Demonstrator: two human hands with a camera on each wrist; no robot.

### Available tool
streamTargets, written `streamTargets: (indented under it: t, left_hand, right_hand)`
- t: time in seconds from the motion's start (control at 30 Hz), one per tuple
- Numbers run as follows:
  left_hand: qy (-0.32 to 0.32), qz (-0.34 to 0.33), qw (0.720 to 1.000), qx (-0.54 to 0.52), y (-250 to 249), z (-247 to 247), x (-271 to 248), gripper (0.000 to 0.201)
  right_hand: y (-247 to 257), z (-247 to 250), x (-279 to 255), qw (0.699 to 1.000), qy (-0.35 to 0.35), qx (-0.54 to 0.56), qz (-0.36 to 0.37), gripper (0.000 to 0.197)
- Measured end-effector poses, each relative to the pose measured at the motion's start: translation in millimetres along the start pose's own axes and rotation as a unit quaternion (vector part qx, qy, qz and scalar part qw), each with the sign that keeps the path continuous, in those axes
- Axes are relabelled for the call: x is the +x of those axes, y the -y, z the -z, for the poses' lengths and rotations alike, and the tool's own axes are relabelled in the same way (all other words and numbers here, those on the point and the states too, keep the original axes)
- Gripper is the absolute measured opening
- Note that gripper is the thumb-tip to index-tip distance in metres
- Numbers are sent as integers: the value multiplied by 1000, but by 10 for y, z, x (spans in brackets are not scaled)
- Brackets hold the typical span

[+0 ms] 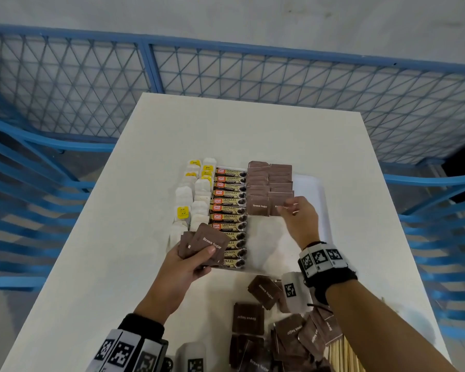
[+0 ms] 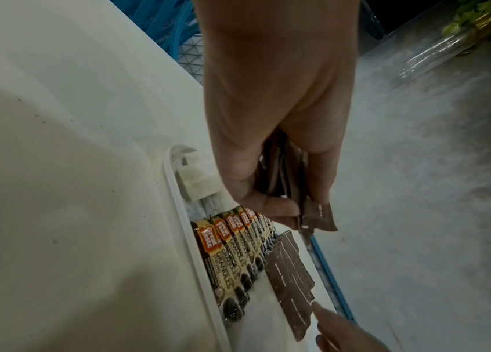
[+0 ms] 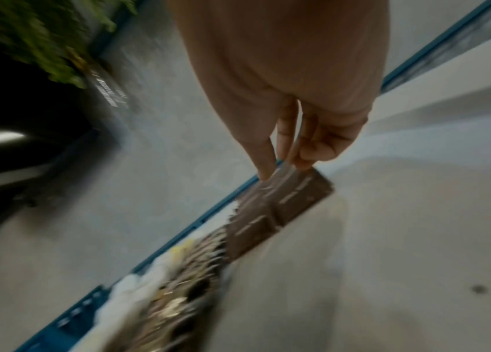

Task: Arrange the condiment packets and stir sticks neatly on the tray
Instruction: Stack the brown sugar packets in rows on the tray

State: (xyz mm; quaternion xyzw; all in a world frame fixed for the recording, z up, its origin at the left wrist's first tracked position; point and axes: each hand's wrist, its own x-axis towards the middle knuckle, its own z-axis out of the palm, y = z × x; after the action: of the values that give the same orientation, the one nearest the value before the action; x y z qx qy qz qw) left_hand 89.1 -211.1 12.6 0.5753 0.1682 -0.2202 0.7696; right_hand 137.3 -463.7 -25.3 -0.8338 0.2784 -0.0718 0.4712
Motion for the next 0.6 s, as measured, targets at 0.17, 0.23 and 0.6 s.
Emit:
streamTargets:
  t: [0.17, 0.23, 0.6]
  left_hand:
    - [0, -3, 1000, 15, 18, -16, 8, 25]
    - [1, -1, 1000, 24, 18, -19, 7, 25]
    - [35, 3, 999, 34, 12, -13, -50, 25]
  right_hand:
    - [331, -48, -555, 972, 225, 44, 50, 14]
    - [394, -92, -740, 943, 317, 97, 41, 11]
    - [360, -221, -907, 912, 344, 222, -22, 4]
